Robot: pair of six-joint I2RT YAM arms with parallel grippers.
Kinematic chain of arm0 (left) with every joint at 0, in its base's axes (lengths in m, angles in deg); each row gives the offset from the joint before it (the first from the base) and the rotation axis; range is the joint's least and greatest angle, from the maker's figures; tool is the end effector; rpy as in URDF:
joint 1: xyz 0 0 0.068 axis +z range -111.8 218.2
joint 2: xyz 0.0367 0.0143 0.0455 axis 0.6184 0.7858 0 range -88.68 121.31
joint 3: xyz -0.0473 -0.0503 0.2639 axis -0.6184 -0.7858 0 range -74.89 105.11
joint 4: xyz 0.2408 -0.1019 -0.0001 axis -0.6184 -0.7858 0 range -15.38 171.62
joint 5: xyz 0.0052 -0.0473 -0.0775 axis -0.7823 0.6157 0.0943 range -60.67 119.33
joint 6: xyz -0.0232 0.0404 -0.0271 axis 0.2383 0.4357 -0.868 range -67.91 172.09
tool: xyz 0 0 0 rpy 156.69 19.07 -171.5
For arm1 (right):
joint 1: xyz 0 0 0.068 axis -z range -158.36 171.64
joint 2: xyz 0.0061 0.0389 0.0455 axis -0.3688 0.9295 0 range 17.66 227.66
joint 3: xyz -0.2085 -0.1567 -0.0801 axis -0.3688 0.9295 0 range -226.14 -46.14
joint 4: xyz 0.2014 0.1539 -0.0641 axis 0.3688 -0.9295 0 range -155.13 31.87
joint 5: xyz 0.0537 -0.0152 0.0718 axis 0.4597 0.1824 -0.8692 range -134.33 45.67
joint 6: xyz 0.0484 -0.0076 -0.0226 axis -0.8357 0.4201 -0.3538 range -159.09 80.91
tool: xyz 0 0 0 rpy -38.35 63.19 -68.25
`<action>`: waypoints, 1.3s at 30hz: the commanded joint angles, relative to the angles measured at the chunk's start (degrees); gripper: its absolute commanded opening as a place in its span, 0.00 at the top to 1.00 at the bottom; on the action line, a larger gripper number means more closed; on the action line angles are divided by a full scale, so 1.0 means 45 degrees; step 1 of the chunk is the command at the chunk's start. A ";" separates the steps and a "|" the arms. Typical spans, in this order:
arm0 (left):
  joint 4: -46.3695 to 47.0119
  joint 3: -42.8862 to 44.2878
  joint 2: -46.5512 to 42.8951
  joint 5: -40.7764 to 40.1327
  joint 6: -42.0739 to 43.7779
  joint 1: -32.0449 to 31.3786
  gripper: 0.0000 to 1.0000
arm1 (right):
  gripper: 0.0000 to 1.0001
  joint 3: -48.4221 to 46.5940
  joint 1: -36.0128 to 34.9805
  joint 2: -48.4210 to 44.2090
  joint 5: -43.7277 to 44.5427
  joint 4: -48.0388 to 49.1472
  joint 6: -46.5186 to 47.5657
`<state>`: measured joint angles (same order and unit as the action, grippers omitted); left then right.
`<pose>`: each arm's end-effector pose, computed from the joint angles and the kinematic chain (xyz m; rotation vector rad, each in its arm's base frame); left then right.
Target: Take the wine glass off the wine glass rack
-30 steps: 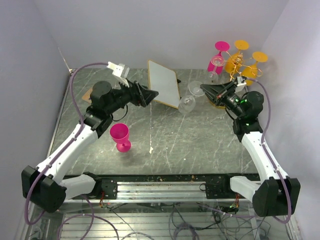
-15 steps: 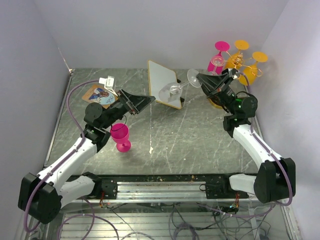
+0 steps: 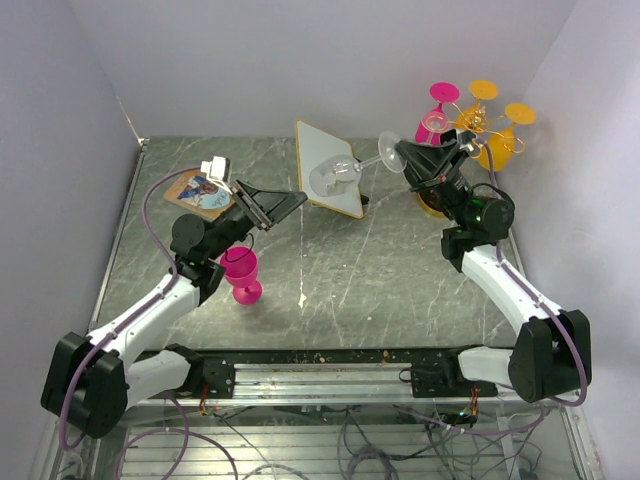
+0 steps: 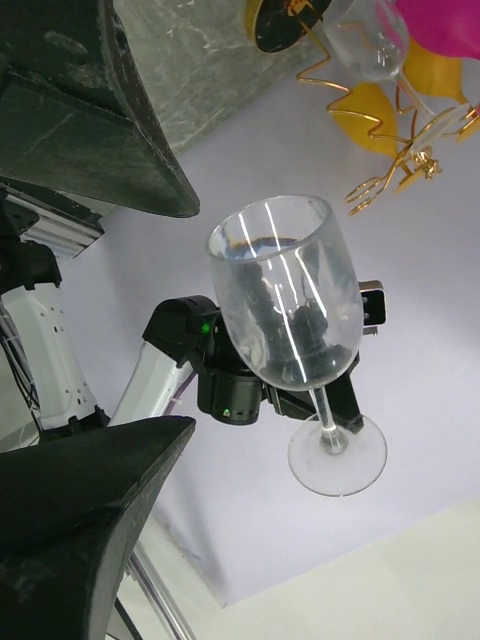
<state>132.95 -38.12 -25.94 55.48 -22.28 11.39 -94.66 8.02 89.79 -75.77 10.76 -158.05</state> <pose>0.2084 -0.1229 0.3402 -0.0873 1.3821 -1.7791 0.2493 0.0795 0.3958 0.3764 1.1395 2.3158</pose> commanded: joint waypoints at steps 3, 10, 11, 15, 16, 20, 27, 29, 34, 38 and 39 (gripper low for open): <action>0.0608 0.0340 -0.0093 0.0381 0.0048 0.0134 0.10 | 1.00 -0.0534 -0.0264 -0.0279 0.0314 0.0746 -0.1273; 0.2043 0.0729 0.0530 0.1172 -0.0770 0.0126 0.14 | 1.00 -0.0453 -0.0959 0.0194 0.0510 0.1765 -0.1838; 0.2184 0.0760 0.0584 0.1216 -0.0911 0.0131 0.14 | 1.00 -0.0436 -0.1088 0.0240 0.0579 0.1832 -0.1877; 0.3066 0.0829 0.0727 0.1342 -0.1431 0.0124 0.19 | 1.00 -0.0426 -0.1296 0.0435 0.0654 0.1800 -0.1783; 0.3327 0.0817 0.0758 0.1406 -0.1561 0.0130 0.21 | 1.00 -0.0389 -0.1314 0.0478 0.0683 0.1902 -0.1760; 0.4599 0.0612 0.0905 0.1456 -0.2277 0.0120 0.36 | 1.00 -0.0100 -0.1310 0.0376 0.0816 0.1691 -0.1334; 0.5504 0.0754 0.1038 0.1491 -0.2978 0.0118 0.58 | 1.00 0.0557 -0.1292 0.0119 0.1207 0.0406 -0.0228; 0.5347 0.0856 0.1025 0.1474 -0.2915 0.0118 0.68 | 1.00 0.0809 -0.1289 0.0148 0.1234 0.0287 -0.0017; 0.4631 0.0985 0.0857 0.1576 -0.2363 0.0119 0.88 | 1.00 0.1797 -0.1293 -0.0050 0.1226 -0.0346 0.0848; 0.3642 0.0761 0.0529 0.1553 -0.1855 0.0118 0.93 | 0.87 0.2880 -0.1202 -0.0577 0.1263 -0.1892 0.2320; 0.3399 0.0669 0.0413 0.1552 -0.1680 0.0127 0.93 | 0.83 0.3094 -0.1143 -0.0789 0.1254 -0.2410 0.2910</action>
<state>150.26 -35.84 -21.90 62.23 -34.85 11.85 -84.32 2.75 89.42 -67.31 8.44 -155.93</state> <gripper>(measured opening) 0.119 0.116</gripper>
